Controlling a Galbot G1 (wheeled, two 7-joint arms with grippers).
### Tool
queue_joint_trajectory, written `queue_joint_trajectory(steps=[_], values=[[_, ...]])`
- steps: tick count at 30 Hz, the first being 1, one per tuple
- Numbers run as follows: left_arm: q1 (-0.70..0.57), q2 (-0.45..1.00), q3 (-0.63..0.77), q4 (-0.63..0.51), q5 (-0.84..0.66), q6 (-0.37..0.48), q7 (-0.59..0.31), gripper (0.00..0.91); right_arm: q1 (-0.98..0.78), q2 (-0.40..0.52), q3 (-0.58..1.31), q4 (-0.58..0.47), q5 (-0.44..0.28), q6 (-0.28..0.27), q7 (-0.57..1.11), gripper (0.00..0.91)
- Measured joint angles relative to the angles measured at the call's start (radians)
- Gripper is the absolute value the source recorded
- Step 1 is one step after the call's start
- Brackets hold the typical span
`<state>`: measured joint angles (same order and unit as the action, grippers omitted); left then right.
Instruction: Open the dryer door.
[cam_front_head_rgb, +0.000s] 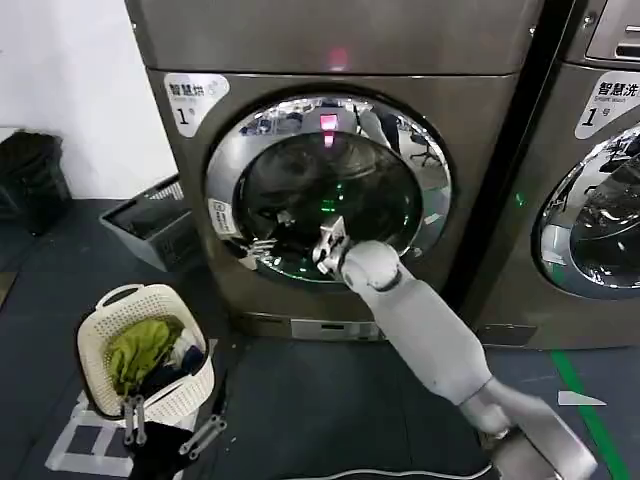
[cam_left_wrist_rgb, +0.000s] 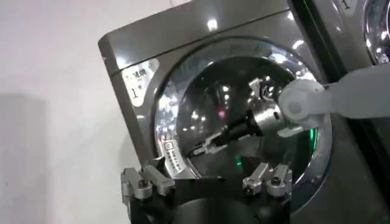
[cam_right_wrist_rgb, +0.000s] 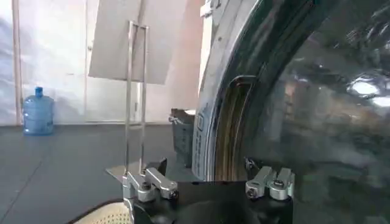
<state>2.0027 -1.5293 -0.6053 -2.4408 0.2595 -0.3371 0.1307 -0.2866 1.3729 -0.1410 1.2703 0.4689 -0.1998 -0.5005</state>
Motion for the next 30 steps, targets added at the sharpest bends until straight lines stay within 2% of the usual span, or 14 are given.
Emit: queue_joint_trajectory(steps=[12,21,23,30], values=[[0.004,-0.002,0.000,-0.003,0.001,0.000,0.001,0.907,0.032,0.061,-0.004,-0.078,-0.028,0.016,-0.009,0.907],[0.002,-0.003,-0.005,-0.002,-0.003,0.001,0.001,0.907,0.046,0.061,-0.005,-0.108,-0.029,0.044,-0.108,0.907],[0.000,-0.003,-0.006,0.000,-0.005,0.001,0.001,0.907,0.045,0.052,-0.005,-0.103,-0.024,0.044,-0.141,0.907],[-0.010,-0.003,-0.019,0.009,-0.024,0.007,0.006,0.907,0.042,0.006,-0.028,-0.070,0.064,0.047,-0.279,0.907]])
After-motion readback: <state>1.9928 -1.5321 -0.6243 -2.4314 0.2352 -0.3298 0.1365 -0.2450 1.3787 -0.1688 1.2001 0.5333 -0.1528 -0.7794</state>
